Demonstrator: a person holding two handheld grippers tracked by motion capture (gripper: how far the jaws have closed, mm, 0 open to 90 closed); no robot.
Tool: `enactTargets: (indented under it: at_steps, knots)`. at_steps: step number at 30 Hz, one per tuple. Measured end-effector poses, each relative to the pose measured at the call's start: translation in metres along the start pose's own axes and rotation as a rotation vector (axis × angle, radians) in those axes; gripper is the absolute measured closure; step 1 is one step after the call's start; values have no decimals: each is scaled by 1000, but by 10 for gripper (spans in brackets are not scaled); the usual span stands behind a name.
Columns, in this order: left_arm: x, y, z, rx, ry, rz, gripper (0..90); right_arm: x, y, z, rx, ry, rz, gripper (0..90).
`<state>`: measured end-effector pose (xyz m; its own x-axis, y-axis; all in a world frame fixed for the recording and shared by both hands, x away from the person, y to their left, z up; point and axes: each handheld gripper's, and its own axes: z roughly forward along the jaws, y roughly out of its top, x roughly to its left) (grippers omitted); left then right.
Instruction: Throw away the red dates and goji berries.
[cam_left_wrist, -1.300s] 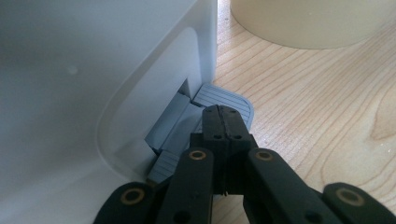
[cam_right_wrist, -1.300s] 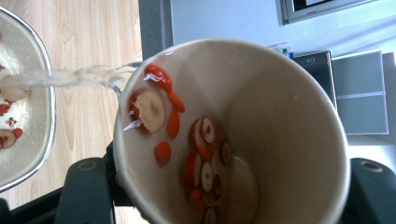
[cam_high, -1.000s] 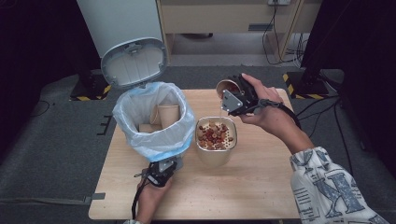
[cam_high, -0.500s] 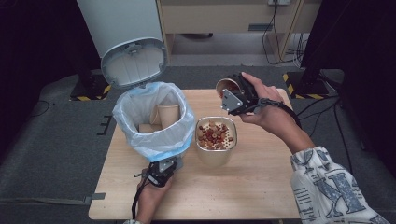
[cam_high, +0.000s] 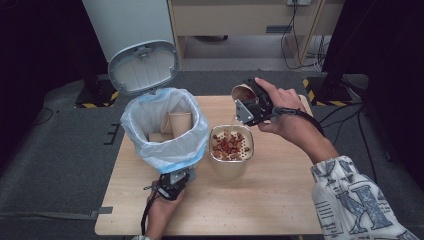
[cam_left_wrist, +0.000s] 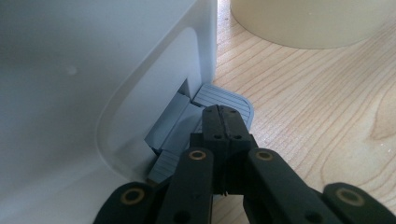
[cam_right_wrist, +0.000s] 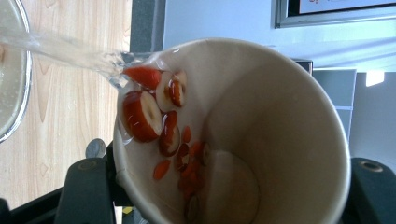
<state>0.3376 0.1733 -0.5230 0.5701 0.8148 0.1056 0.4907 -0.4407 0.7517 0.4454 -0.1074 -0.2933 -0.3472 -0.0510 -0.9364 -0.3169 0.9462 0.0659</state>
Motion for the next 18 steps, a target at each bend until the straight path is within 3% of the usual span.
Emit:
enactTargets:
  at_steps: [18]
  knots:
    - [0,0,0,1,1,0,896,-4,2,-2,-21,2,9,325]
